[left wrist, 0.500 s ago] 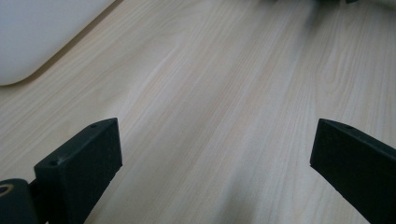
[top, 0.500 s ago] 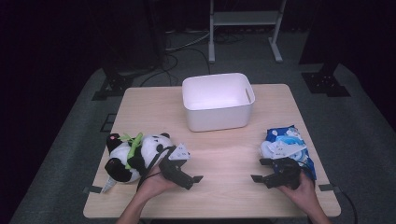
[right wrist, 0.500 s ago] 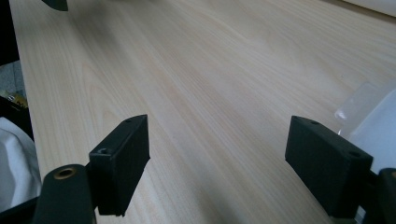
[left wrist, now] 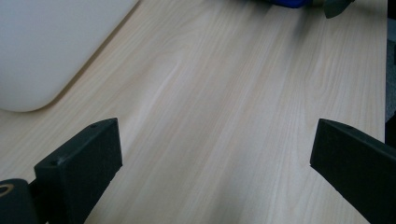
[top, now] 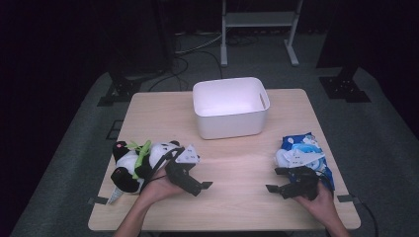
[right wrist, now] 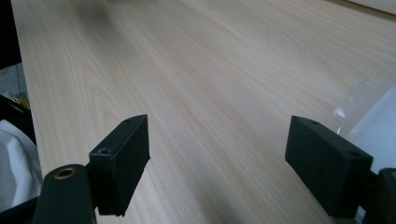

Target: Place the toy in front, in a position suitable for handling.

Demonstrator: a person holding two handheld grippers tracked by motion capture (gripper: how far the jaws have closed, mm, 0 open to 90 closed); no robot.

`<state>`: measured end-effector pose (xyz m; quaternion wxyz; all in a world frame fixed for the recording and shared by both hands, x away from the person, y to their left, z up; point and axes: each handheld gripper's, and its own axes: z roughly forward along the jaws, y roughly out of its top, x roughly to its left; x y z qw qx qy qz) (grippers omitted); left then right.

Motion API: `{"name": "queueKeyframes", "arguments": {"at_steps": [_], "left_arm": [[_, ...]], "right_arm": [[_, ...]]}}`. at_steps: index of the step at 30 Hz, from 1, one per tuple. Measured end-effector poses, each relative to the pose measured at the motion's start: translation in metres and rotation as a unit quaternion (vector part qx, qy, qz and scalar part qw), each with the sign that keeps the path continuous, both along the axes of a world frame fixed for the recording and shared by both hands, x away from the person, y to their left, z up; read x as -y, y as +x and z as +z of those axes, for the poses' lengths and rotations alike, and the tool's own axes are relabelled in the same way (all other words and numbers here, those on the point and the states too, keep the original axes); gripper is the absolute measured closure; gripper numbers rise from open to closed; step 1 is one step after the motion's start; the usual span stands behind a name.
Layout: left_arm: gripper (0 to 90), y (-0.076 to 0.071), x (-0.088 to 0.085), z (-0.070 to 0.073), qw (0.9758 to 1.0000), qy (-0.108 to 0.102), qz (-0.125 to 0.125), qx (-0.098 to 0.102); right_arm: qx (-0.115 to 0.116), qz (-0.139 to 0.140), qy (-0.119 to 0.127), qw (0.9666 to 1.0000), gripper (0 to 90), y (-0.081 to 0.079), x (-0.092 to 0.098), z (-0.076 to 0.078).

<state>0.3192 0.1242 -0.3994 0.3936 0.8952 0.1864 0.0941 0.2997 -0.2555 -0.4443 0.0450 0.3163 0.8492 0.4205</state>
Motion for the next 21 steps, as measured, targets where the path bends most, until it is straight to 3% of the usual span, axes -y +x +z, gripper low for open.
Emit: {"name": "queueKeyframes", "arguments": {"at_steps": [9, 21], "left_arm": [[1.1, 0.011, -0.017, 0.024, 0.9999, 0.005, 0.008, 0.007], [1.1, 0.029, -0.062, 0.063, 0.9994, 0.017, 0.027, 0.015]], "right_arm": [[0.004, 0.001, 0.000, 1.0000, 20.5, -0.001, -0.001, 0.002], [0.007, 0.006, -0.003, 1.0000, 20.5, -0.001, -0.002, 0.003]]}}
